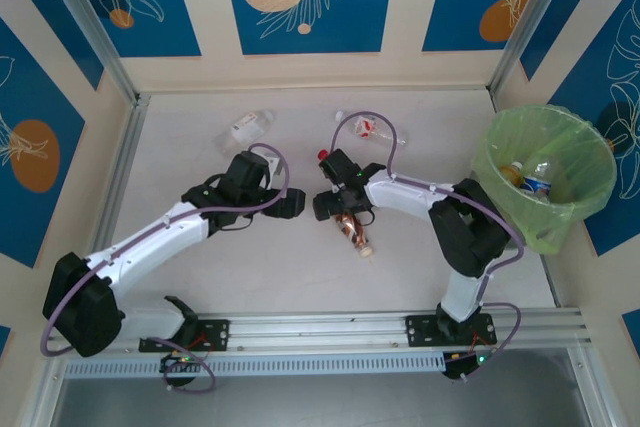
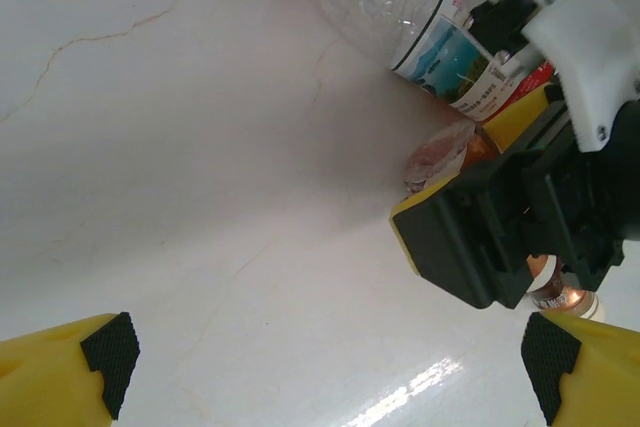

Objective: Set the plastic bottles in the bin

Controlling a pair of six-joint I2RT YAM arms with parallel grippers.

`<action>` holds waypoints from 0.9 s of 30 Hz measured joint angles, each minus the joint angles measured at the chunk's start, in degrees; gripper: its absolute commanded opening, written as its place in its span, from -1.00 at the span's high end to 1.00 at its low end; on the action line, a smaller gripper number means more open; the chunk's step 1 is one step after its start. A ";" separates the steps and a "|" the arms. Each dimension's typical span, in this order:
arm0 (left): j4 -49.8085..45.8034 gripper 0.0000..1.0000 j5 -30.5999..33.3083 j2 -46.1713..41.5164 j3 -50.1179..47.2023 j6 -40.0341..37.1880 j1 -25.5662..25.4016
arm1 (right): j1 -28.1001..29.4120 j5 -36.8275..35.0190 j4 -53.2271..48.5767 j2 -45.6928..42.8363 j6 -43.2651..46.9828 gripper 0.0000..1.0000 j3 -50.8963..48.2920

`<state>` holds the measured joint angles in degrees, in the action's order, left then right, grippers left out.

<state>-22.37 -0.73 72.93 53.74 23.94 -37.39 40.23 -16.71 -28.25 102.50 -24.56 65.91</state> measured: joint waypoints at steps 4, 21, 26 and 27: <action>0.02 -0.99 -0.35 0.66 0.33 -0.48 0.00 | 0.17 -0.09 -1.29 0.76 0.28 -0.71 0.02; -0.85 -0.99 -0.33 0.72 1.16 -1.62 0.00 | 0.81 -1.22 -3.54 0.92 0.33 -0.47 -2.05; -0.87 -0.99 -0.33 0.72 1.18 -1.66 0.00 | 0.81 -2.51 -3.69 0.92 0.37 -0.29 -2.05; -0.87 -0.99 -0.33 0.72 1.18 -1.84 0.00 | 0.81 -2.64 -3.87 0.92 0.55 -0.28 -2.05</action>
<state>-23.24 -1.06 73.65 54.92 22.11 -37.39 41.04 -19.35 -32.12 103.42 -24.01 63.86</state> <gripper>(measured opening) 0.996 0.653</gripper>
